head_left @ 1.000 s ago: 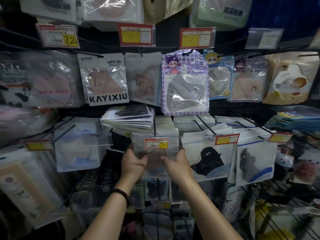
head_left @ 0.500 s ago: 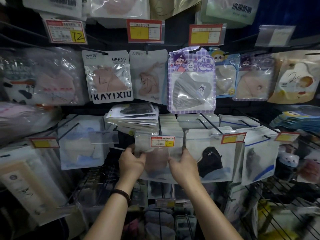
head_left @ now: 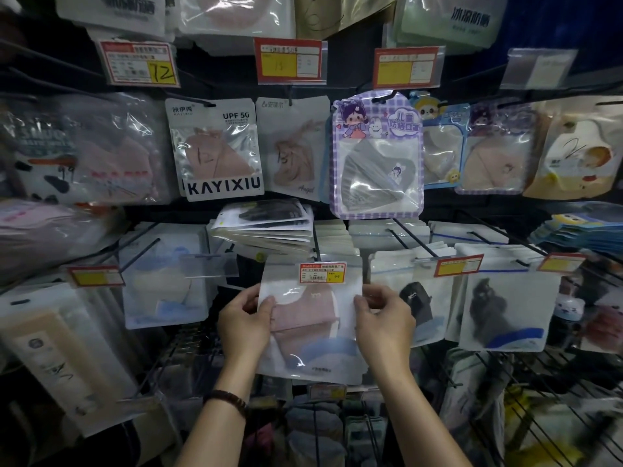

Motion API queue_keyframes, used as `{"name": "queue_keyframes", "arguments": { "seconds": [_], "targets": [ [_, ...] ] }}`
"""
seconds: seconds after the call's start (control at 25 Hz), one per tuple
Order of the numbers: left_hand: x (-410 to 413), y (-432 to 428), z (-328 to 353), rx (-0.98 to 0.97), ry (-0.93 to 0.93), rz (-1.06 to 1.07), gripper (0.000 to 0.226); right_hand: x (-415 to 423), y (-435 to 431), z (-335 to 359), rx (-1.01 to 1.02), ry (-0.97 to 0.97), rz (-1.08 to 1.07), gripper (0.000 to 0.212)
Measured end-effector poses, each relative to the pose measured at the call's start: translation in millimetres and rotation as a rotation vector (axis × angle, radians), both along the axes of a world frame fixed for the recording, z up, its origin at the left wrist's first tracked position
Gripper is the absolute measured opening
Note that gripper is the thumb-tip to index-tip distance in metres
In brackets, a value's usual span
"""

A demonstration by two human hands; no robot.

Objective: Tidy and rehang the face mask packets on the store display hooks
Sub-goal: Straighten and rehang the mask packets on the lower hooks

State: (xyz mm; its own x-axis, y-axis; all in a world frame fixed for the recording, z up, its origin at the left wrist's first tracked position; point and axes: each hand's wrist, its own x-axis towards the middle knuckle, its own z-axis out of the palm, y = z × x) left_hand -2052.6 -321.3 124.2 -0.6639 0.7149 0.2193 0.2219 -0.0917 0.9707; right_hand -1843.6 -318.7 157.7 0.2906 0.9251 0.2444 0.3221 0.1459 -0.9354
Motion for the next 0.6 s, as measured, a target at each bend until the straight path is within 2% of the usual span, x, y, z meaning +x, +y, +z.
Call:
{"name": "queue_keyframes", "arguments": {
  "seconds": [0.16,0.32,0.44,0.52,0.6],
  "targets": [
    [-1.3,6.2,3.9,-0.017,0.004,-0.047,0.019,-7.1,-1.3,-0.4,-0.019,-0.016,0.036,0.013],
    [1.3,19.4,4.3,-0.097,0.004,-0.170,0.029,-16.2,0.4,-4.8,-0.090,-0.086,0.140,0.043],
    [2.8,26.2,1.1,-0.118,-0.037,-0.209,0.032,-17.2,30.2,-33.1,-0.122,-0.072,0.165,0.066],
    [2.5,28.6,0.4,-0.119,-0.059,-0.209,0.031,-16.4,34.6,-29.8,-0.144,-0.028,0.178,0.062],
    [2.0,28.5,-0.6,-0.122,-0.049,-0.195,0.029,-14.4,27.8,-15.0,-0.159,0.047,0.215,0.046]
  ]
}}
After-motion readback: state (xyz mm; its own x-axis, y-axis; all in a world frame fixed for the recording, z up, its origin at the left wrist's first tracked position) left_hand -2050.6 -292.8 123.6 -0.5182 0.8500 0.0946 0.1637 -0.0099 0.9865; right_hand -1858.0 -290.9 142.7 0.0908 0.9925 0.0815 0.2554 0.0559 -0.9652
